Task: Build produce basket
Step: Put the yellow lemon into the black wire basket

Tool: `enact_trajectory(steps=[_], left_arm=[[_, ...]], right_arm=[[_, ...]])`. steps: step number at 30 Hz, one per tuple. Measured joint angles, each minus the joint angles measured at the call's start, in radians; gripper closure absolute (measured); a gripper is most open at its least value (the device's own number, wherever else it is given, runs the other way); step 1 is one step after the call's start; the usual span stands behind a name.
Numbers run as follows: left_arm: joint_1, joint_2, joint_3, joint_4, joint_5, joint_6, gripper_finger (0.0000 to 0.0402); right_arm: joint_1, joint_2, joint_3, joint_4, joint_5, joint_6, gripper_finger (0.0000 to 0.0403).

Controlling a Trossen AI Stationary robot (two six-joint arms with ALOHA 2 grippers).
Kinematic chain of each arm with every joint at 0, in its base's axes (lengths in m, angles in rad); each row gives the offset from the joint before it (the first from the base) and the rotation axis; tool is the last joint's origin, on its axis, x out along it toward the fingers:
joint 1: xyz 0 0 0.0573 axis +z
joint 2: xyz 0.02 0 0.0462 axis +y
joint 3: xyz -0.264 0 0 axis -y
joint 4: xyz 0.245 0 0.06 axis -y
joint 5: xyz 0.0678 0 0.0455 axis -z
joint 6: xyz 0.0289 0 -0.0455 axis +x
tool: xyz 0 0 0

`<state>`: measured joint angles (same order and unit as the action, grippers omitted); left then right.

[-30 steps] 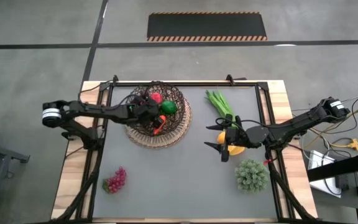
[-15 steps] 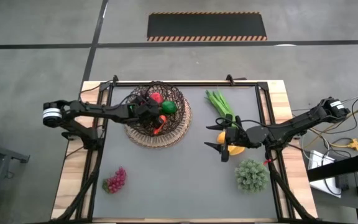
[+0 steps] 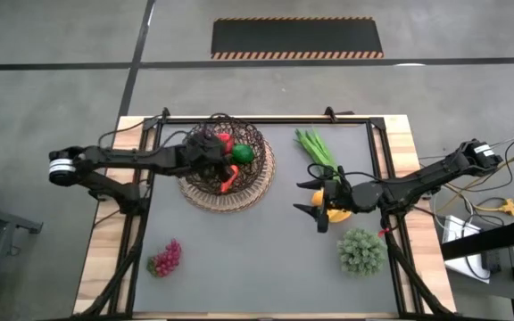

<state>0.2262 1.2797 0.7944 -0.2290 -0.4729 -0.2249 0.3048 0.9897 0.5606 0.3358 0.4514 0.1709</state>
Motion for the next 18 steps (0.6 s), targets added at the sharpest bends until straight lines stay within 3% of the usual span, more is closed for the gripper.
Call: enact_trajectory(steps=[7, 12, 18], left_arm=[[-0.139, -0.156, -0.027, 0.118, -0.003, -0.027, 0.0237], [-0.290, -0.203, -0.104, 0.384, -0.003, 0.080, 0.0237], [-0.411, -0.201, -0.167, 0.655, 0.000, 0.219, 0.0237]], right_arm=[[-0.005, 0.000, 0.000, -0.091, 0.049, 0.116, 0.0118], [-0.028, 0.000, 0.002, -0.192, 0.048, 0.243, 0.0118], [-0.062, 0.000, 0.093, -0.491, 0.011, 0.328, 0.0117]])
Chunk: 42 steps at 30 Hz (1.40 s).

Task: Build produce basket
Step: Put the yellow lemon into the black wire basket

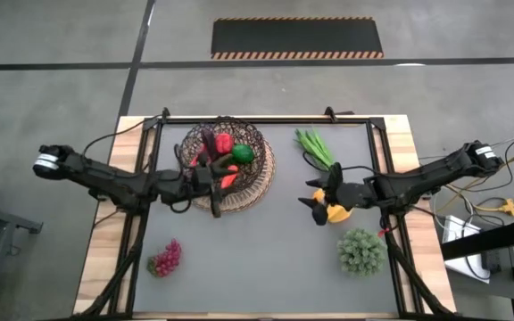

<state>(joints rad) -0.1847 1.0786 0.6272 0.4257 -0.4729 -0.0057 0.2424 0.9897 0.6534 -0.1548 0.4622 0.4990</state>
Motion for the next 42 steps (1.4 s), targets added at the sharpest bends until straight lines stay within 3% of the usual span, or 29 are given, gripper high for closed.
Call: enact_trajectory(steps=[7, 13, 31, 42], left_arm=[[-0.028, -0.001, -0.004, 0.012, -0.003, 0.017, 0.0237], [-0.028, -0.001, -0.009, 0.012, -0.003, 0.017, 0.0237], [-0.028, -0.002, -0.029, 0.012, -0.003, 0.022, 0.0237], [-0.027, -0.013, -0.031, 0.011, -0.003, 0.022, 0.0237]], right_arm=[[-0.052, 0.041, 0.164, -0.432, -0.089, -0.051, 0.0117], [-0.057, 0.126, 0.234, -0.674, -0.186, -0.322, 0.0117], [-0.120, 0.450, 0.269, -0.753, -0.145, -0.452, 0.0121], [-0.145, 0.500, 0.270, -0.748, -0.143, -0.495, 0.0173]])
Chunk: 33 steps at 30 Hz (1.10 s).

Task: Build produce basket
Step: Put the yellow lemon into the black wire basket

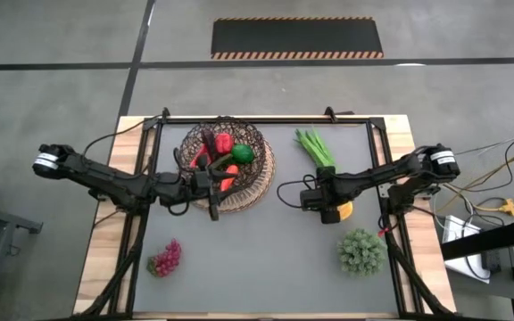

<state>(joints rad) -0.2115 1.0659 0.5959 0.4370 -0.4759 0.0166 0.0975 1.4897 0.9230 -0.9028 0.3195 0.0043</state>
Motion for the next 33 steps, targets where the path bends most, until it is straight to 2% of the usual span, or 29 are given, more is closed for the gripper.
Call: enact_trajectory(steps=[7, 15, 22, 27, 33], left_arm=[[0.000, -0.011, -0.013, 0.001, 0.000, 0.000, 0.0237], [0.000, -0.012, -0.014, 0.002, 0.000, -0.004, 0.0237], [0.000, -0.012, -0.014, 0.009, 0.000, -0.010, 0.0237], [-0.003, -0.006, -0.014, 0.030, 0.001, -0.012, 0.0237], [-0.050, 0.013, -0.014, 0.088, 0.001, -0.005, 0.0237]], right_arm=[[0.000, -0.003, 0.000, 0.002, -0.008, 0.001, 0.0218], [0.000, -0.020, 0.000, 0.003, -0.022, 0.002, 0.0219], [0.001, -0.108, 0.006, 0.039, -0.039, 0.056, 0.0219], [0.008, -0.200, -0.006, 0.283, -0.105, 0.108, 0.0220], [0.047, -0.265, -0.131, 0.834, -0.121, 0.103, 0.0220]])
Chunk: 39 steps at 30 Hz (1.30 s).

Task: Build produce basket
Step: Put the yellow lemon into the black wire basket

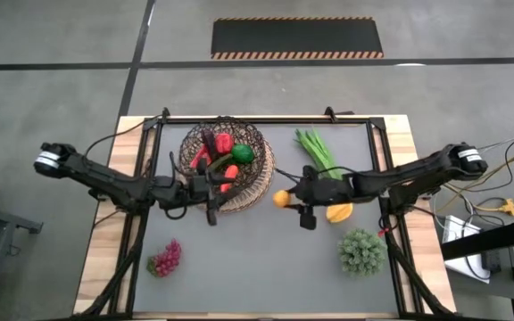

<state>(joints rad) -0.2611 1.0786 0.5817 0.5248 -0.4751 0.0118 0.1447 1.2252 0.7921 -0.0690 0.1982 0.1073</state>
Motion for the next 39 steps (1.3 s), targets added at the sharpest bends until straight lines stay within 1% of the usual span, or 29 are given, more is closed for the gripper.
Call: enact_trajectory(steps=[4, 8, 10, 13, 17, 22, 25, 27, 30, 33, 36, 39], left_arm=[[-0.038, 0.017, 0.004, -0.001, 0.002, 0.003, 0.0237], [-0.065, 0.036, -0.001, 0.028, 0.002, 0.004, 0.0237], [-0.072, 0.052, -0.001, 0.056, 0.003, -0.003, 0.0237], [-0.076, 0.087, -0.001, 0.117, 0.002, -0.005, 0.0237], [-0.076, 0.149, -0.001, 0.183, 0.003, -0.006, 0.0237], [-0.076, 0.216, 0.008, 0.213, 0.004, -0.007, 0.0233], [-0.075, 0.246, 0.014, 0.231, 0.004, -0.030, 0.0212], [-0.073, 0.261, 0.014, 0.238, -0.004, -0.037, 0.0189], [-0.072, 0.303, 0.014, 0.280, -0.056, -0.047, 0.0150], [-0.061, 0.361, 0.014, 0.337, -0.058, -0.038, 0.0121], [-0.052, 0.427, 0.014, 0.409, -0.057, -0.028, 0.0113], [-0.046, 0.463, 0.016, 0.455, -0.059, -0.029, 0.0112]], right_arm=[[0.021, 0.016, -0.118, 0.422, 0.001, 0.005, 0.0220], [0.028, 0.101, -0.215, 0.840, 0.003, 0.062, 0.0220], [0.027, 0.160, -0.241, 0.993, 0.005, 0.079, 0.0220], [0.027, 0.244, -0.246, 1.124, 0.011, 0.081, 0.0220], [0.027, 0.332, -0.219, 1.172, 0.010, 0.084, 0.0220], [0.027, 0.390, -0.179, 1.179, 0.011, 0.103, 0.0220], [0.027, 0.402, -0.170, 1.178, 0.011, 0.105, 0.0220], [0.027, 0.405, -0.164, 1.180, 0.010, 0.105, 0.0220], [0.027, 0.404, -0.163, 1.179, 0.010, 0.111, 0.0220], [0.027, 0.404, -0.163, 1.179, 0.010, 0.114, 0.0220], [0.027, 0.407, -0.163, 1.183, 0.011, 0.112, 0.0220], [0.027, 0.407, -0.163, 1.181, 0.011, 0.110, 0.0220]])
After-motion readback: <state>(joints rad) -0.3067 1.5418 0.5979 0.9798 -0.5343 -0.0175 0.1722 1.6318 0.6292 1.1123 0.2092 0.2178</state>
